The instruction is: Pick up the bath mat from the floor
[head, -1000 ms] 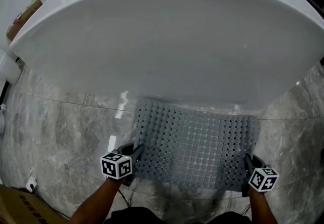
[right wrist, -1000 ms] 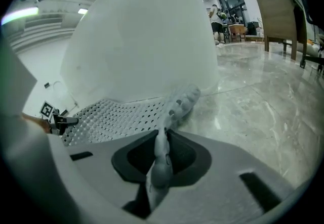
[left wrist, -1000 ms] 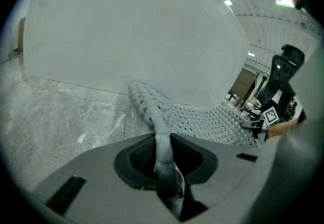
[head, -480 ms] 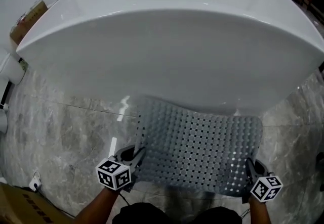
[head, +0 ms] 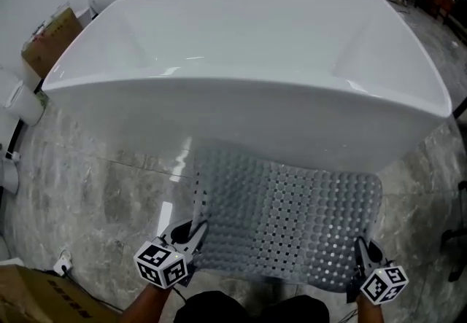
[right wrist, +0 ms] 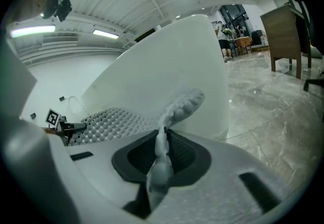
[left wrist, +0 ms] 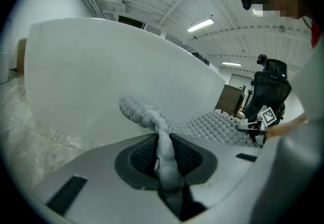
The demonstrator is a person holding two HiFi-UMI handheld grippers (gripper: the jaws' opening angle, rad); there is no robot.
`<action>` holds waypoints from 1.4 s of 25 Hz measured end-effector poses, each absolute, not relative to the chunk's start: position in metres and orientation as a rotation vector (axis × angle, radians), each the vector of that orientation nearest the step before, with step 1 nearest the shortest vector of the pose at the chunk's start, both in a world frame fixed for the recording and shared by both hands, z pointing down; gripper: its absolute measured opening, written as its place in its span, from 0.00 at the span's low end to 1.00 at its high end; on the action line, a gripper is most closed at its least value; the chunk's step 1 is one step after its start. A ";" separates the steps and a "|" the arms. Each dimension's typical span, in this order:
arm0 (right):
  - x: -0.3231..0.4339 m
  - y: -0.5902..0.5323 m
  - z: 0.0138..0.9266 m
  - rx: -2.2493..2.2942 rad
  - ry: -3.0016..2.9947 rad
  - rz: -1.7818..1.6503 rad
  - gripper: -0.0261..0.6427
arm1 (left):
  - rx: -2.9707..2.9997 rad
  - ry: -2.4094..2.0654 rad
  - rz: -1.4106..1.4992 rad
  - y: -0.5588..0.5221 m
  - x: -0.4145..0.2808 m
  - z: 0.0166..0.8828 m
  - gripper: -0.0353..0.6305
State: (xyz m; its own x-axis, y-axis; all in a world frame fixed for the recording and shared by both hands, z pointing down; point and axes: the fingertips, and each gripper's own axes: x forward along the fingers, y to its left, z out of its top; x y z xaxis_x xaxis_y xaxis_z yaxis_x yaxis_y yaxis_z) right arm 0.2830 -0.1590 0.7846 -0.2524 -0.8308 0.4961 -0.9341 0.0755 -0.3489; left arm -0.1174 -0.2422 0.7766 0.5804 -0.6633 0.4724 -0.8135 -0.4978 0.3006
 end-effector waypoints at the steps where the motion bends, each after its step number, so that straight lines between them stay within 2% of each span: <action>1: 0.282 -0.159 0.773 1.813 -2.181 0.924 0.11 | 2.323 -1.190 0.395 -0.242 -0.118 0.763 0.15; 35: 0.262 -0.127 0.331 1.941 -2.295 0.804 0.11 | 2.314 -1.376 0.187 -0.182 -0.145 0.321 0.15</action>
